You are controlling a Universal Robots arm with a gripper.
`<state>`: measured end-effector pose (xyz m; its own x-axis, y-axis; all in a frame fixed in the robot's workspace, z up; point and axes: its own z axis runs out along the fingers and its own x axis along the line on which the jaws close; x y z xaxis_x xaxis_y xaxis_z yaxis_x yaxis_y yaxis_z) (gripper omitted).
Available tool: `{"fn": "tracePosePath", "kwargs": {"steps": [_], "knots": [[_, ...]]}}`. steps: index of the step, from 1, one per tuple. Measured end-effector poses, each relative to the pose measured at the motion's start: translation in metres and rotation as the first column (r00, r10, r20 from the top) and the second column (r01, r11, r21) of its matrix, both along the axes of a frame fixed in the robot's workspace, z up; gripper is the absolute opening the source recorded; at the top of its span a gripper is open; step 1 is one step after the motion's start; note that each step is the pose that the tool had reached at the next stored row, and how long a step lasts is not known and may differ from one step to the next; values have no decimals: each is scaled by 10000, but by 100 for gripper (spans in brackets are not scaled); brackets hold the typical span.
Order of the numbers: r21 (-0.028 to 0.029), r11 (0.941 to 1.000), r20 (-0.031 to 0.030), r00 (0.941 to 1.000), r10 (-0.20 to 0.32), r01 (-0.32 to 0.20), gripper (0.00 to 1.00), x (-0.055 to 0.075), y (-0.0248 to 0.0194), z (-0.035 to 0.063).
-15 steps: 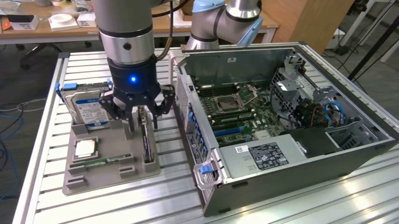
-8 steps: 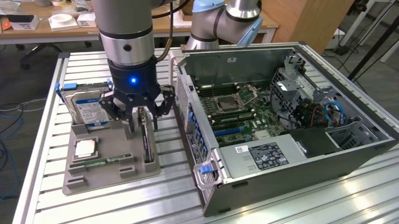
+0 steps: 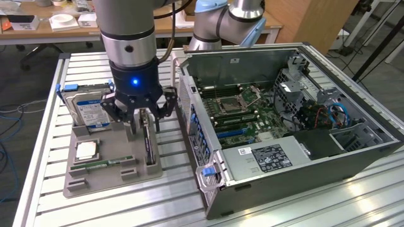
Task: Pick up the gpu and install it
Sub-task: 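Pick up the gpu and move the gpu toward the slot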
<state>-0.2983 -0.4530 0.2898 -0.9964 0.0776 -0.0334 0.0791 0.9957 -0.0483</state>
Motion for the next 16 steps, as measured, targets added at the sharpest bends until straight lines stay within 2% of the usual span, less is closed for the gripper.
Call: {"fn": "tracePosePath", "kwargs": {"steps": [16], "knots": [[-2,10000,-2,10000,0,0,55,0,9,-81]]}}
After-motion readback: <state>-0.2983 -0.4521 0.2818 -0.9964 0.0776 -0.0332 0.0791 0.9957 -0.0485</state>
